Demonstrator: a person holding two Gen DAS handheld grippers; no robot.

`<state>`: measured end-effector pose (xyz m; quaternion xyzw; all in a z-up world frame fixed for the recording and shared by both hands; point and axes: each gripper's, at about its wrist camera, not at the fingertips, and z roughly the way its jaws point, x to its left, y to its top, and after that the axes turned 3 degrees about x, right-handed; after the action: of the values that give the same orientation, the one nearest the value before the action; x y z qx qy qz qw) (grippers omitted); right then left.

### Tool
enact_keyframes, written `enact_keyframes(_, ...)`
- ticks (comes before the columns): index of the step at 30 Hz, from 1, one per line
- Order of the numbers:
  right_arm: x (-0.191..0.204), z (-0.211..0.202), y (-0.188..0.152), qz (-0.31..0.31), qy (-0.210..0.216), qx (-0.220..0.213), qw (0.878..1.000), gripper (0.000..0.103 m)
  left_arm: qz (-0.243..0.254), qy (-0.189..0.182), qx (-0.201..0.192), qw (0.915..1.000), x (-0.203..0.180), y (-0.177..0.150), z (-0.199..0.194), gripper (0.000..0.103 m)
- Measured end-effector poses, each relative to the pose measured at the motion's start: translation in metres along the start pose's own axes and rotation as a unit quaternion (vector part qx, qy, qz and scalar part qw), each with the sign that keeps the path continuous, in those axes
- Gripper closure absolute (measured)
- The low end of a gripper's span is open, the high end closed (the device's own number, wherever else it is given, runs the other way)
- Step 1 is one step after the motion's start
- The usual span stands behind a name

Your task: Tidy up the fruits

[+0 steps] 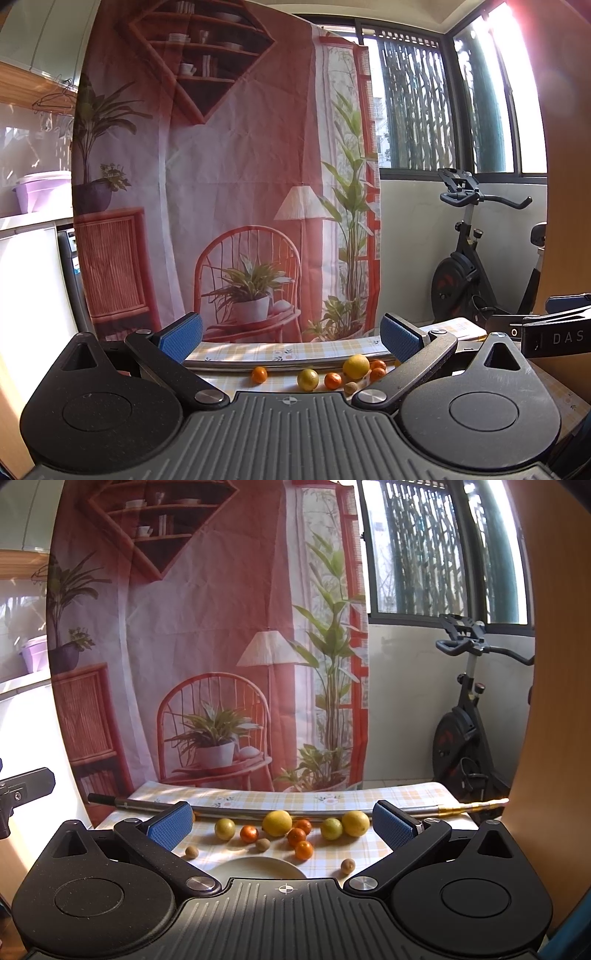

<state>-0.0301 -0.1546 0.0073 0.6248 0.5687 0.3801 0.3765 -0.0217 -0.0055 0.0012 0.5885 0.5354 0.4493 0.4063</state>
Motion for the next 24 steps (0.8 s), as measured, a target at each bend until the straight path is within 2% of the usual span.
enact_keyframes(4, -0.001, 0.001, 0.000, 0.003, 0.004, 0.001, 1.000, 0.000, 0.000, 0.005, 0.001, 1.0000, 0.001, 0.000, 0.000, 0.000)
enact_keyframes(7, -0.002, 0.003, 0.002, 0.004, 0.006, 0.000, 1.000, 0.000, -0.005, -0.005, -0.002, 1.0000, 0.005, 0.001, 0.003, 0.000)
enact_keyframes(12, -0.011, 0.012, 0.009, -0.007, -0.019, -0.023, 1.000, 0.000, -0.047, -0.017, -0.004, 0.9987, 0.024, 0.008, 0.015, 0.000)
enact_keyframes(15, -0.022, 0.030, 0.015, -0.002, -0.029, -0.020, 0.999, 0.000, -0.064, -0.029, -0.011, 0.9975, 0.036, 0.009, 0.035, 0.000)
enact_keyframes(20, -0.045, 0.075, 0.016, 0.022, -0.026, 0.010, 0.999, 0.000, -0.061, 0.024, 0.040, 0.9971, 0.045, 0.005, 0.081, 0.000)
enact_keyframes(24, -0.058, 0.110, 0.004, 0.031, -0.031, 0.025, 0.999, 0.000, -0.090, 0.008, 0.047, 0.9948, 0.058, -0.003, 0.112, 0.000)
